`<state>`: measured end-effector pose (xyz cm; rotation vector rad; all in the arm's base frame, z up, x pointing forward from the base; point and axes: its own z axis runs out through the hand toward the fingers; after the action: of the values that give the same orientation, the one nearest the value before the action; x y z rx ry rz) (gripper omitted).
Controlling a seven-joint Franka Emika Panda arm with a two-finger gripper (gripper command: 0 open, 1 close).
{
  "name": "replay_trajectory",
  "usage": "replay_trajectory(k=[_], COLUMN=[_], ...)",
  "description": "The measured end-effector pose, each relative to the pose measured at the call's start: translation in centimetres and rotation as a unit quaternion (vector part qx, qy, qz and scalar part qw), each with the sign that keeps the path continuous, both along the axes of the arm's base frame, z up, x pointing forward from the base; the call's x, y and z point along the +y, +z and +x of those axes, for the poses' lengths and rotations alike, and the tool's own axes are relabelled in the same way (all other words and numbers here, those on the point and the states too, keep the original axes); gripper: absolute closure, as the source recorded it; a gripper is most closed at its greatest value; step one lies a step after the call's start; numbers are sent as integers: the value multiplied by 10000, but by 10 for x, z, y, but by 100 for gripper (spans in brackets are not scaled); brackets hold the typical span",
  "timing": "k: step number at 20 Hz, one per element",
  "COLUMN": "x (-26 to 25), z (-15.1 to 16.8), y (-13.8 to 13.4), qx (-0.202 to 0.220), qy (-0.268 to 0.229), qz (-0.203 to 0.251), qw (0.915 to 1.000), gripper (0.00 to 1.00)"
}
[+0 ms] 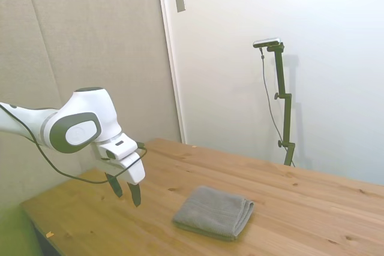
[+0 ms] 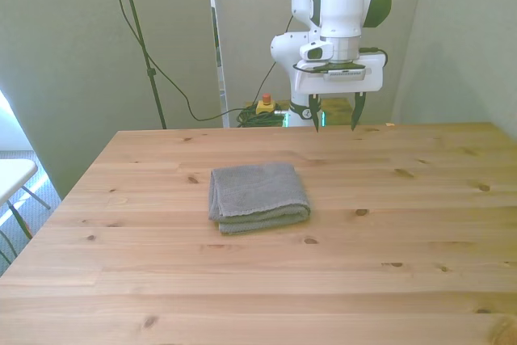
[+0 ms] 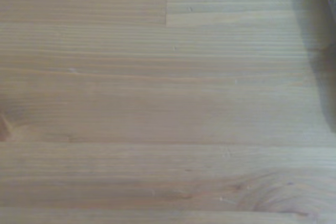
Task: Unfold the towel
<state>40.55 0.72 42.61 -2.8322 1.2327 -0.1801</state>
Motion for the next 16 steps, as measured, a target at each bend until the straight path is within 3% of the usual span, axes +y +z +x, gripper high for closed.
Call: replay_trajectory(k=[4, 8, 12, 16], x=[-27, -144, -230, -284], z=[5, 17, 42, 67], y=[7, 18, -5, -32], qx=[-71, -208, -174, -172], qy=[-228, -953, -1373, -1496], qz=[110, 283, 428, 799], qw=[9997, 9948, 9894, 9854], gripper=[0, 0, 0, 0])
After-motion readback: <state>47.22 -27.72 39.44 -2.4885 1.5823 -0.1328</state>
